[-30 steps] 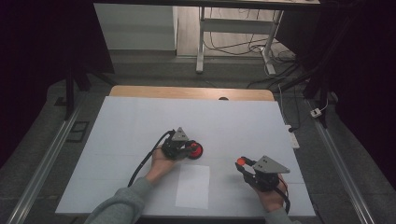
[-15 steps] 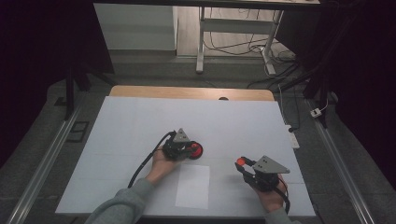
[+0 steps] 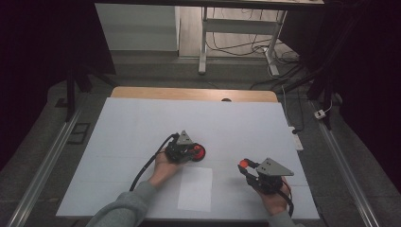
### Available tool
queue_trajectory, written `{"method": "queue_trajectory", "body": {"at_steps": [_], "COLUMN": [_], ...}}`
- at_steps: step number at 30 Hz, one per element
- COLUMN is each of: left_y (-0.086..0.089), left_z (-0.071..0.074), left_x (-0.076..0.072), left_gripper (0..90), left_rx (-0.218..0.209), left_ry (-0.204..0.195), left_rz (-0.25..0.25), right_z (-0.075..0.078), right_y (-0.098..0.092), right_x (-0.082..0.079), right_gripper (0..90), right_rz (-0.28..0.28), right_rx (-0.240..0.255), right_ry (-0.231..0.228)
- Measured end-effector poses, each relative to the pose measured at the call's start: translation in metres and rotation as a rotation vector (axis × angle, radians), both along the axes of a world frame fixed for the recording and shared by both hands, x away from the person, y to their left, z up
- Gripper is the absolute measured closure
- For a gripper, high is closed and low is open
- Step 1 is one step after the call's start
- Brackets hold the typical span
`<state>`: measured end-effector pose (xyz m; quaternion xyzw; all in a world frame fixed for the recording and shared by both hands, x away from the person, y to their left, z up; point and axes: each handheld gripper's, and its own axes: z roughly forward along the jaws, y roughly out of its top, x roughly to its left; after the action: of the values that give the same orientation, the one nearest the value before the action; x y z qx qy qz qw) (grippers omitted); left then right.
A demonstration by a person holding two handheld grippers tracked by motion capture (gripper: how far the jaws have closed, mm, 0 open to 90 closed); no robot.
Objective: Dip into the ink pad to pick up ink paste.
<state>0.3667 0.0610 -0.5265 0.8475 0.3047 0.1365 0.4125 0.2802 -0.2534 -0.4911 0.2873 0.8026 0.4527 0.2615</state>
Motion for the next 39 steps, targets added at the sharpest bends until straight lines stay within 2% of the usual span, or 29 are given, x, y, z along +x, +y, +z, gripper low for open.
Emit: {"method": "queue_trajectory", "body": {"at_steps": [3, 14, 34, 37, 39], "left_y": [0.0011, -0.0005, 0.0009, 0.0030, 0.0053], "left_z": [-0.0004, -0.0015, -0.0024, -0.0047, -0.0048], "left_x": [0.0009, -0.0012, -0.0007, -0.0012, -0.0001], "left_gripper": [72.9, 73.0, 72.9, 72.7, 72.6], "left_rx": [-0.010, -0.006, -0.018, -0.039, -0.068], "left_ry": [0.009, -0.008, -0.007, -0.022, 0.001], "left_rz": [-0.002, 0.009, 0.002, -0.005, 0.004], "right_z": [-0.0009, -0.0011, -0.0024, -0.0025, -0.0020], "right_y": [-0.0004, 0.0004, 0.0012, 0.0016, 0.0014], "right_x": [0.0010, 0.0009, 0.0014, 0.0014, 0.0011], "right_gripper": [64.2, 64.2, 64.2, 64.2, 64.2], "right_rz": [0.000, 0.003, 0.002, 0.004, 0.002], "right_rx": [0.000, 0.003, 0.000, -0.004, -0.004], "right_ry": [0.004, 0.007, 0.012, 0.012, 0.010]}}
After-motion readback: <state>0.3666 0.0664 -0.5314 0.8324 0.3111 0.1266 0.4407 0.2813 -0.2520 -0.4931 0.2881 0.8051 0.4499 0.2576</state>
